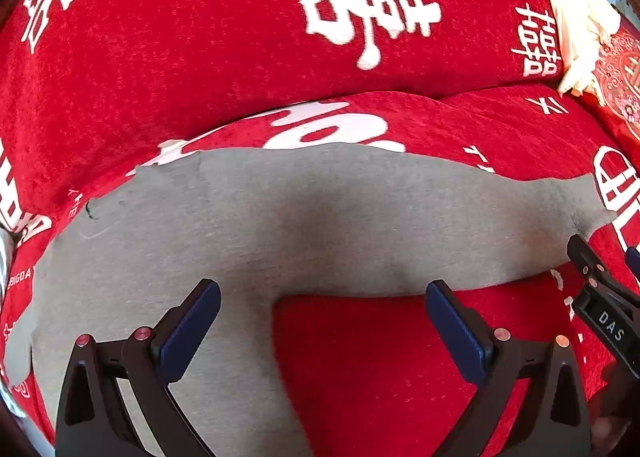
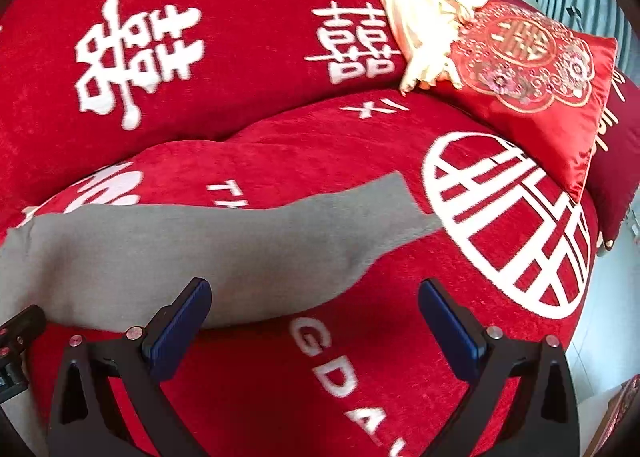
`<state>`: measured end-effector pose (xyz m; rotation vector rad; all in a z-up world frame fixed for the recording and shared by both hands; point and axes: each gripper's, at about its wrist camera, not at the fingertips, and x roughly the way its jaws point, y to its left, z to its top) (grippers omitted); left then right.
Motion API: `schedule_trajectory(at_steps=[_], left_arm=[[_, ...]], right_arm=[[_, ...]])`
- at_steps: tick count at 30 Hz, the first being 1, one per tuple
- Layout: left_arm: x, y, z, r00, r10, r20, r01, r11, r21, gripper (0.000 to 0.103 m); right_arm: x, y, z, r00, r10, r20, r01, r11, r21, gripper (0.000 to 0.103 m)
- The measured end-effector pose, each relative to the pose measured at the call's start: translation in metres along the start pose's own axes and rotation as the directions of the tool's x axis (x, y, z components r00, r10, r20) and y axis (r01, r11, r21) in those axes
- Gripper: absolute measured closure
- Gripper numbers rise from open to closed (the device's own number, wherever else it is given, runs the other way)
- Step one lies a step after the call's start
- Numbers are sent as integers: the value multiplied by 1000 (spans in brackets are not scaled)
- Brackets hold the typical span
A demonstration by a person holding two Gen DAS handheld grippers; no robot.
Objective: Fold small clothes
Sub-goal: 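Move the right gripper out along a sleeve and grasp its cuff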
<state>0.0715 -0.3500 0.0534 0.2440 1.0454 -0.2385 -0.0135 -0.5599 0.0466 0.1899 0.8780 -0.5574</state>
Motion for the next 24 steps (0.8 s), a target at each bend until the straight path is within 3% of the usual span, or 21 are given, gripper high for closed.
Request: schedule_trajectory(at_steps=[13, 20, 24], left_arm=[[17, -21, 11, 1000, -10, -12, 11, 1000, 12, 1], [29, -19, 19, 1000, -3, -26, 3, 1000, 2, 1], [33, -18, 21, 1000, -2, -28, 2, 1000, -1, 1]], right_arm=[[52, -33, 7, 997, -15, -71, 19, 998, 62, 0], [70, -27, 18, 997, -10, -70, 14, 998, 54, 0], [77, -24, 25, 998, -26, -65, 29, 999, 35, 10]])
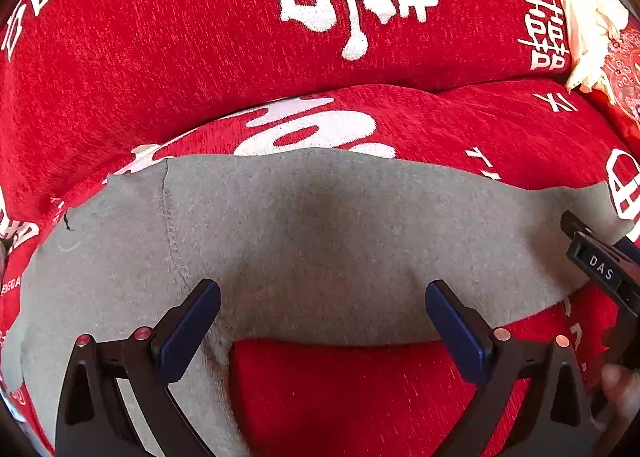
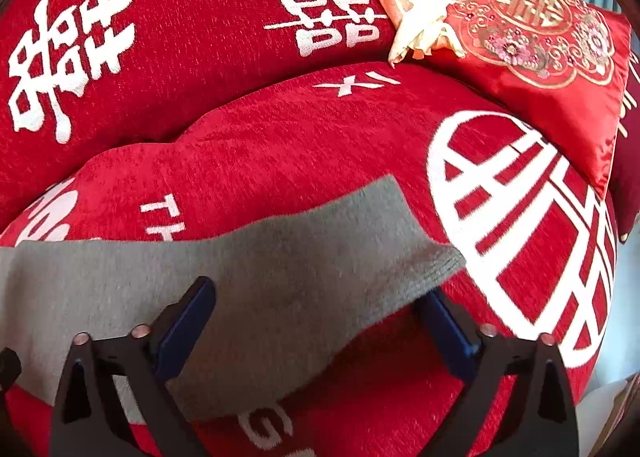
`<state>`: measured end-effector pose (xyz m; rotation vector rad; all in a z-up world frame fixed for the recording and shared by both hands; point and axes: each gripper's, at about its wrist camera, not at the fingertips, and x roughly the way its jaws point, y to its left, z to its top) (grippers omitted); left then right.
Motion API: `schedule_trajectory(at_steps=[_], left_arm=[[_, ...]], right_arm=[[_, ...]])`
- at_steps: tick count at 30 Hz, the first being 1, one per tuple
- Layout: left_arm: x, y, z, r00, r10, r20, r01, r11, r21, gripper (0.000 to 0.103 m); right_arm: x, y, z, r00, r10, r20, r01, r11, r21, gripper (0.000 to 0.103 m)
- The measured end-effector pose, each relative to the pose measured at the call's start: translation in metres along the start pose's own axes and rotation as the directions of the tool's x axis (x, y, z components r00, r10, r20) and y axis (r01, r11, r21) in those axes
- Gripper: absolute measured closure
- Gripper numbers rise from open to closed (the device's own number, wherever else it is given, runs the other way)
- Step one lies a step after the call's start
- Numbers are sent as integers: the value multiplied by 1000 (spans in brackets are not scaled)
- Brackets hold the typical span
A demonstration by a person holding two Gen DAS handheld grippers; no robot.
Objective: Fold small clothes
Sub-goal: 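Move the right gripper out along a sleeve and grasp its cuff, then lift the sleeve with the right gripper, fold it across the body, release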
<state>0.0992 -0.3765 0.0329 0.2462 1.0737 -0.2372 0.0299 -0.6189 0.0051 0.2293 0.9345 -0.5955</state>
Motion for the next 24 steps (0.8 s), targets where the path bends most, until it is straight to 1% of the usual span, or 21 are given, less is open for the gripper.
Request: schedule_trajectory(at_steps=[1, 2, 3, 4, 6, 7, 8, 9, 10, 15, 19, 24], left_arm=[[1, 0, 0, 1000, -2, -1, 2, 1000, 0, 1], [2, 0, 1, 1000, -3, -1, 3, 1000, -1, 1], [3, 0, 1, 1000, -3, -2, 3, 1000, -1, 1], [4, 0, 1, 1000, -3, -4, 3, 1000, -3, 1], [5, 0, 2, 1000, -7, -7, 7, 1000, -7, 1], [5, 0, 2, 1000, -6, -7, 6, 1000, -7, 0], [5, 0, 2, 1000, -6, -7, 6, 1000, -7, 0], [5, 0, 2, 1000, -5, -7, 5, 1000, -6, 1], [5, 0, 2, 1000, -4, -7, 4, 1000, -6, 1], [1, 5, 1, 1000, 4, -5, -4, 1000, -8, 1], [-4, 13, 0, 1000, 4, -7, -4, 1000, -20, 1], [-16, 26, -3, 1000, 2, 12, -1, 1000, -28, 1]], right_arm=[[1, 1, 1, 1000, -5, 3, 5, 1000, -6, 12], [1, 2, 1, 1000, -8, 6, 8, 1000, -12, 19], [1, 3, 2, 1000, -18, 12, 18, 1000, -26, 30], [1, 4, 2, 999, -29, 16, 29, 999, -37, 37], [1, 4, 4, 999, -40, 20, 41, 998, -47, 73], [1, 2, 4, 999, -28, 21, 29, 999, -40, 81], [1, -1, 5, 1000, -7, 18, 7, 1000, -27, 92], [-1, -5, 5, 1000, 17, 16, -16, 1000, -7, 94], [-2, -7, 5, 1000, 21, 22, -22, 1000, 4, 95], [-21, -15, 4, 995, -21, 95, 18, 999, 35, 95], [-33, -16, 7, 993, -21, 114, 17, 999, 42, 95], [-51, -14, 9, 989, -26, 142, 19, 999, 51, 95]])
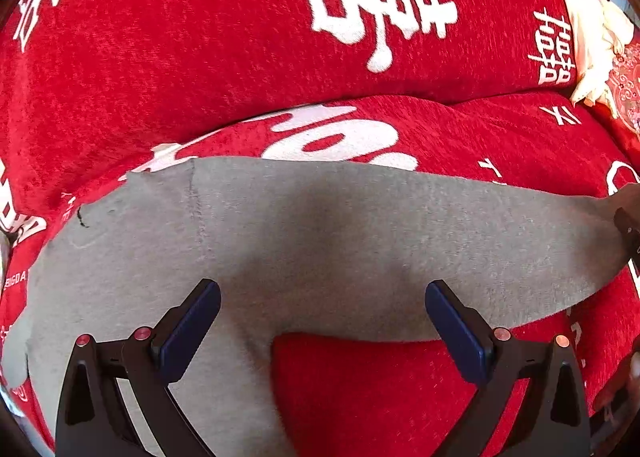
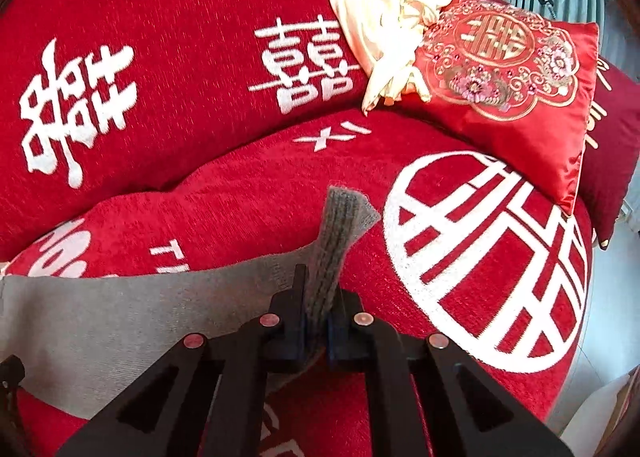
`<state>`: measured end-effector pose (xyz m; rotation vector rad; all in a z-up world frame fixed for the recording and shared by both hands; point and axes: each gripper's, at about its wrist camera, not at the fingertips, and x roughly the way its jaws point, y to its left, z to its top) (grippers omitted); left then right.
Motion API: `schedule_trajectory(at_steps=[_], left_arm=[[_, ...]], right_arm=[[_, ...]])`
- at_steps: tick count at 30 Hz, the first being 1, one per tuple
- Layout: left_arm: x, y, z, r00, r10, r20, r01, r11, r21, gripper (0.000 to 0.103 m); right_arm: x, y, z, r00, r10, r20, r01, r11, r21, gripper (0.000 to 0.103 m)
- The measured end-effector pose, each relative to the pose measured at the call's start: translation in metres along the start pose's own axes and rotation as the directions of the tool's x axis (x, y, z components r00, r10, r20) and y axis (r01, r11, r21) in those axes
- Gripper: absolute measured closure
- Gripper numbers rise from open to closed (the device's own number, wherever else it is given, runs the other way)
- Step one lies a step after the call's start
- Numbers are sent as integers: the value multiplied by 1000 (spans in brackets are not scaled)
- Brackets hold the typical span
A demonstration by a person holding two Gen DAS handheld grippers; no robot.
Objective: Fold small clothes
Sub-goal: 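Lift the sleeve with the right gripper, fold it across the body, release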
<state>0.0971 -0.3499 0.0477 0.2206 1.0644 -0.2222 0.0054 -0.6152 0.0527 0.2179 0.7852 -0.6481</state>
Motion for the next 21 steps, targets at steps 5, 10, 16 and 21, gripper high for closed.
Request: schedule_trajectory(at_steps=[5, 10, 16, 21], left_arm=[[-9, 22, -5, 1000, -11, 3, 11, 1000, -28, 0], [-17, 50, -17, 1000, -26, 5, 27, 998, -55, 1], [-22, 109, -38, 1000, -28, -7, 27, 989, -142, 1], [-21, 158, -60, 999, -29, -18, 24, 976, -218, 1]], right_arm=[[-18, 6, 5, 1000, 17, 22, -17, 1000, 5, 95], [-36, 16, 9, 996, 83, 34, -83, 996, 22, 95], [-56, 33, 14, 989, 142, 41, -144, 988, 48, 95], [-77, 55, 16, 975, 214, 58, -218, 975, 54, 95]])
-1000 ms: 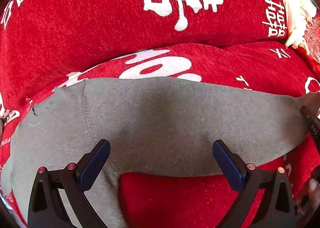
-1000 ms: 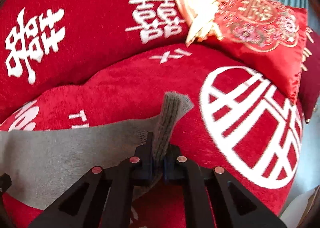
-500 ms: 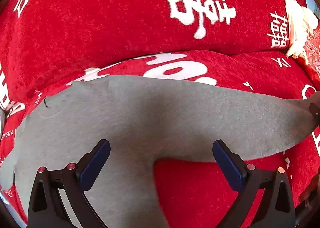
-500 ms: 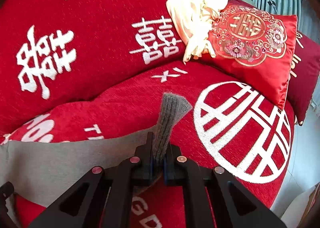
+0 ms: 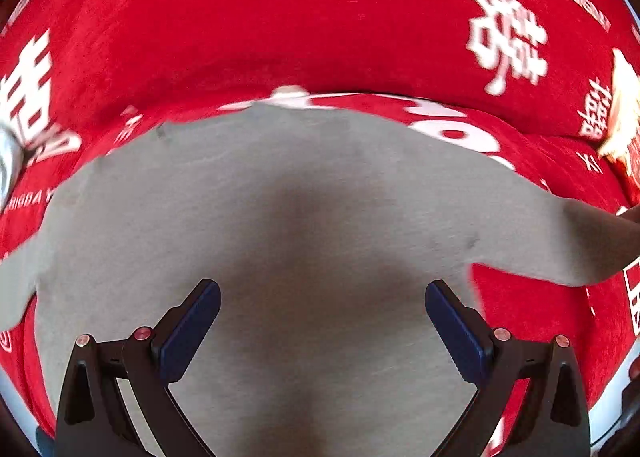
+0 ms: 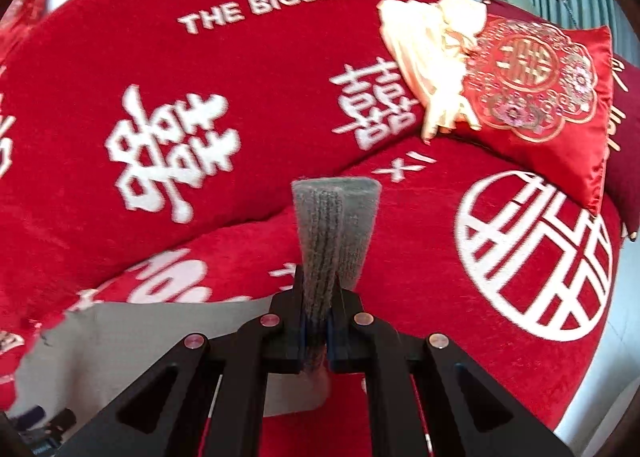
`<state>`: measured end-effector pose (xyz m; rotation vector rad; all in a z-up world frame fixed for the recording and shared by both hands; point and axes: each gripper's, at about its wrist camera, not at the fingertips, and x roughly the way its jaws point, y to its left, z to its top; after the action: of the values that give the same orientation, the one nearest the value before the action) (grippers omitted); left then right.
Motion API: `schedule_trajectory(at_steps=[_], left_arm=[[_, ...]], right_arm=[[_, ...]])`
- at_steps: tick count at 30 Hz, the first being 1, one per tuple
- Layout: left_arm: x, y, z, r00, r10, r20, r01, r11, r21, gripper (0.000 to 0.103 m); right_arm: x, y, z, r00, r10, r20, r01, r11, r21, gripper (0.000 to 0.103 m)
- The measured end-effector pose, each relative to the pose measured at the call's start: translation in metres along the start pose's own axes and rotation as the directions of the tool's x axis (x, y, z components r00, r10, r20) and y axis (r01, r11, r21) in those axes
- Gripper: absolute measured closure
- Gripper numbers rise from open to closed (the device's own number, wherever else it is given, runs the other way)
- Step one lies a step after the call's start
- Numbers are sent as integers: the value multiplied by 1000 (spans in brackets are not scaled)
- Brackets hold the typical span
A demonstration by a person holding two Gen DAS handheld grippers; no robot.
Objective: Fold small clothes
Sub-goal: 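Lift the sleeve with the right gripper, fold it across the body, release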
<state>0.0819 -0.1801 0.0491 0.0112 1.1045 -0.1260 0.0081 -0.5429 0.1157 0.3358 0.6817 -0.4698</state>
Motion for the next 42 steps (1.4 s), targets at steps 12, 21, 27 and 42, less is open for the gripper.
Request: schedule_trajectory(at_steps=[12, 21, 27, 42], left_arm=[[-6, 100, -34, 1000, 9, -7, -10, 992, -122, 1], [-9, 152, -49, 1000, 5, -10, -6, 982, -188, 1], [-17, 176, -57, 1000, -2, 3, 3, 979, -202, 1], [-38, 237, -69, 998, -21, 53, 36, 955, -295, 1]], right_arm=[[-30, 103, -16, 993, 120, -12, -121, 990, -66, 95], [-46, 182, -38, 988, 153, -29, -156, 977, -148, 95], [-54, 236, -63, 982, 182, -47, -188, 959, -212, 95], [-69, 361, -130, 951, 275, -139, -307, 885, -349, 95]])
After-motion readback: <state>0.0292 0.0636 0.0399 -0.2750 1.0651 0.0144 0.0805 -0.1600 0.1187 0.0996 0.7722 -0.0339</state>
